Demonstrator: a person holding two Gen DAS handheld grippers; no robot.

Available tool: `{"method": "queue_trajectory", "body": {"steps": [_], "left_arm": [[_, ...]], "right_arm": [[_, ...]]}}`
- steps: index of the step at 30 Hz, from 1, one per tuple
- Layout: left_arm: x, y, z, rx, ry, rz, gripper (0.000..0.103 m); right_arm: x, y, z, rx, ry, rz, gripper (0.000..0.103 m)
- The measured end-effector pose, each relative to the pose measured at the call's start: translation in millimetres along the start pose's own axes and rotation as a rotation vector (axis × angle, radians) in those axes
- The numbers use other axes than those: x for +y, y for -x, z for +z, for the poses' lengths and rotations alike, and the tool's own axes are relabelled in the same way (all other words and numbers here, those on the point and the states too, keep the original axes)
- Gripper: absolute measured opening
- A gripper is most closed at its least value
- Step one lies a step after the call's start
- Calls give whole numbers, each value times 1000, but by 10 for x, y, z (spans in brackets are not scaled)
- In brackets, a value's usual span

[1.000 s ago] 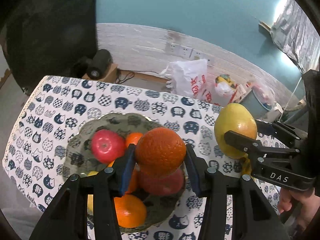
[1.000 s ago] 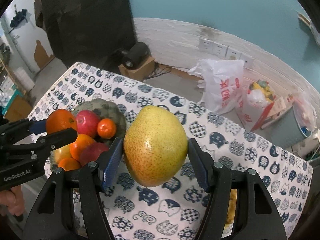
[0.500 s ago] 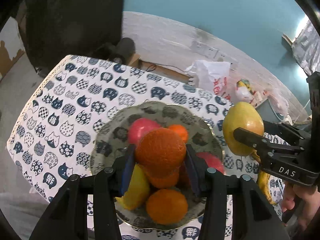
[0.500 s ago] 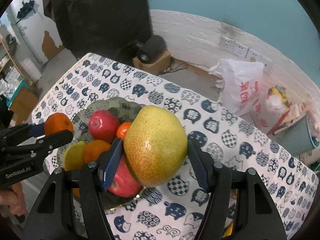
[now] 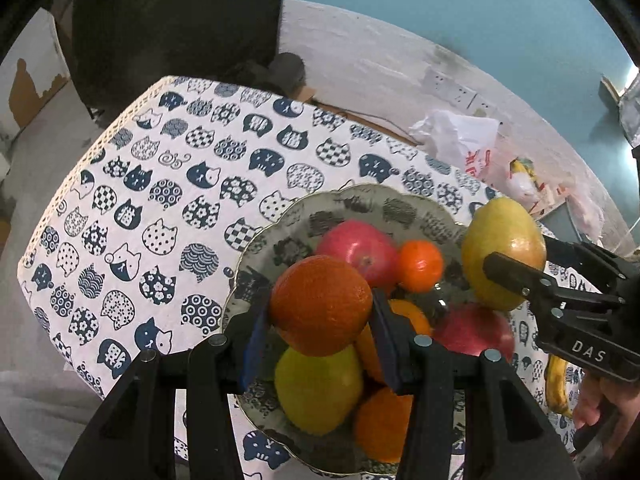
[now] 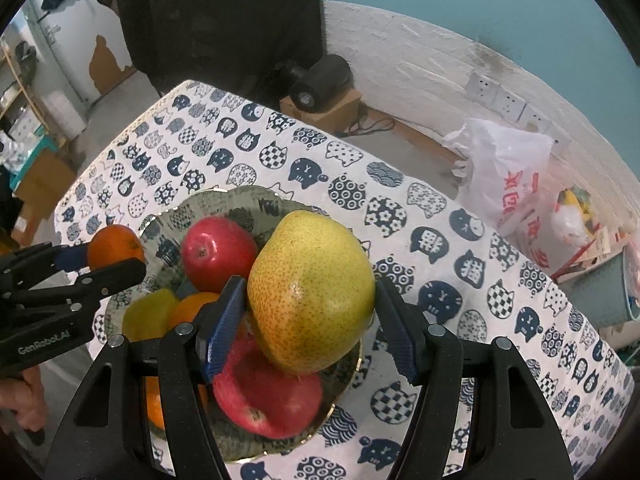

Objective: Organize fruits
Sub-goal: 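Lower the tangerine onto the plate with the left tool while the right tool lowers the pear, then move both tools from the plate to the two bananas on the cloth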

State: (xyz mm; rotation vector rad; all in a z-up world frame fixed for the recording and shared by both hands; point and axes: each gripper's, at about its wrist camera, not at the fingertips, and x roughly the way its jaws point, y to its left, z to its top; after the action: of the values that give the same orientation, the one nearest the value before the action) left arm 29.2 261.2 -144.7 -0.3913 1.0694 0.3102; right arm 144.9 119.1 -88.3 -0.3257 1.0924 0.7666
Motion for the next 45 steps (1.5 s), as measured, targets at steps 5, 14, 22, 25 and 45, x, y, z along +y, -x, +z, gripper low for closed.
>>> {"method": "queue_trajectory", "body": {"steps": [5,14,22,25,45], "left_arm": [[70,-130,-21,29,9,-1,49],[178,-374,-77,102,53,9,49],[109,-347,-80,105,27,17,65],[73,-329,-77,103,11,19,67],[-157,35,-53,32,-37,10,74]], "right_arm": [[15,-74,25,9,12,-6,66],[94,-242,39,44,57,-15,66],[66,-368,-10,110,35,-41,70],[8,-420,-67,134,18,-26,70],[-2,3,-46,47,4,-5,70]]}}
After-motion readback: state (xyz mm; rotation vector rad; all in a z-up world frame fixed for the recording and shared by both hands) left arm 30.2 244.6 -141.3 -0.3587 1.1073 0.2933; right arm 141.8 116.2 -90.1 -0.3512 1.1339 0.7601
